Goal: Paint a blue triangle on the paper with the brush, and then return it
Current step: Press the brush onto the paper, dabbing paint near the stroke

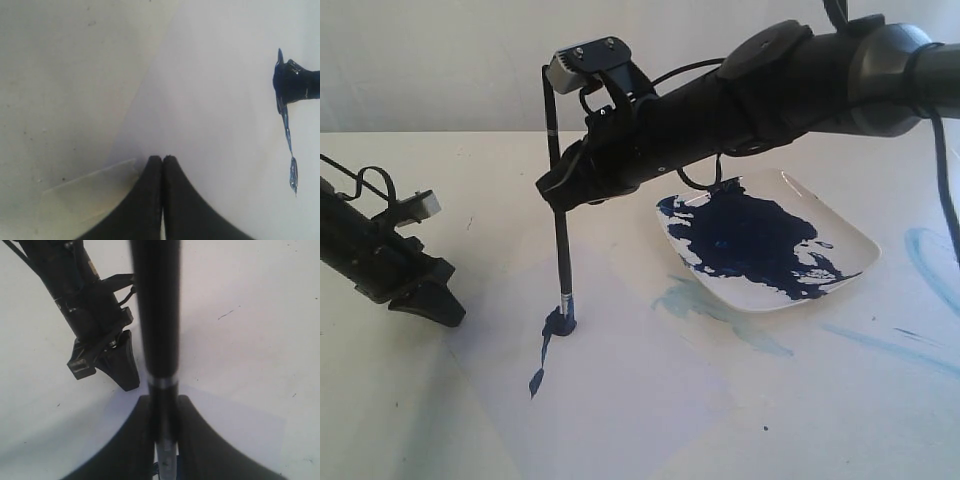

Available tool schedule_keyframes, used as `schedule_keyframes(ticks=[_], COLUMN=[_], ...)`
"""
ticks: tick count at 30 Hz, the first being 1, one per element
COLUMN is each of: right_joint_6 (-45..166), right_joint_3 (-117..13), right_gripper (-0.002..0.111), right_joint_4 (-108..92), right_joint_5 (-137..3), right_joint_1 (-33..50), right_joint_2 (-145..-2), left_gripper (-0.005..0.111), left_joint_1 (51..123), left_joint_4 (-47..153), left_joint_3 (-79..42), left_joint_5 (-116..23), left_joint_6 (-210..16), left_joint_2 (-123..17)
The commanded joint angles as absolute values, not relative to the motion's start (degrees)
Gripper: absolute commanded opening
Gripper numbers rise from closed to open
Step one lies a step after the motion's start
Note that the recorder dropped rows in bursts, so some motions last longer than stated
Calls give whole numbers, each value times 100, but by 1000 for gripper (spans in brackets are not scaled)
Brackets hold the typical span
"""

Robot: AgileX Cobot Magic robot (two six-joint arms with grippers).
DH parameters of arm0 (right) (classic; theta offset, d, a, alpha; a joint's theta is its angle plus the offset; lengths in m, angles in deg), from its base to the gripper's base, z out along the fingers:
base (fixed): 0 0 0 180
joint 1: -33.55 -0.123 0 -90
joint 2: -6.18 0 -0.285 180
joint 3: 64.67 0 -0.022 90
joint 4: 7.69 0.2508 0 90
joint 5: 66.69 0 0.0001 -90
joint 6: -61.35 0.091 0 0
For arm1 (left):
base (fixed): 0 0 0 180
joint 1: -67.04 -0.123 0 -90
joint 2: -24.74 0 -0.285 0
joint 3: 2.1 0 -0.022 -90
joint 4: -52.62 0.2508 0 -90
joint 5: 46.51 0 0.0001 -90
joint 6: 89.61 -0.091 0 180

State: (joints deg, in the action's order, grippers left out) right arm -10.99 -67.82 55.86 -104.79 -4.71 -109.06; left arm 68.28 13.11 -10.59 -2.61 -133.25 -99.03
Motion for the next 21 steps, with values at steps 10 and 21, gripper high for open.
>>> schedule_keyframes(ticks=[10,21], right_joint_6=[-976,-928], right_joint_3=[-6794,-6794], right_gripper=[0,0], right_joint_4=[5373,5330], right_joint_5=[-10585,-10607], right_joint_1=[-466,-466], right_joint_2=[-10750,-10739], left_gripper=[0,0], left_joint_1=[6833,6833], left_joint_4=[1585,1585], left_joint_3=[-1129,-1129], left_joint_5=[-185,-185], left_joint_6=[-13311,-13311], left_joint_2=[-10035,-10035])
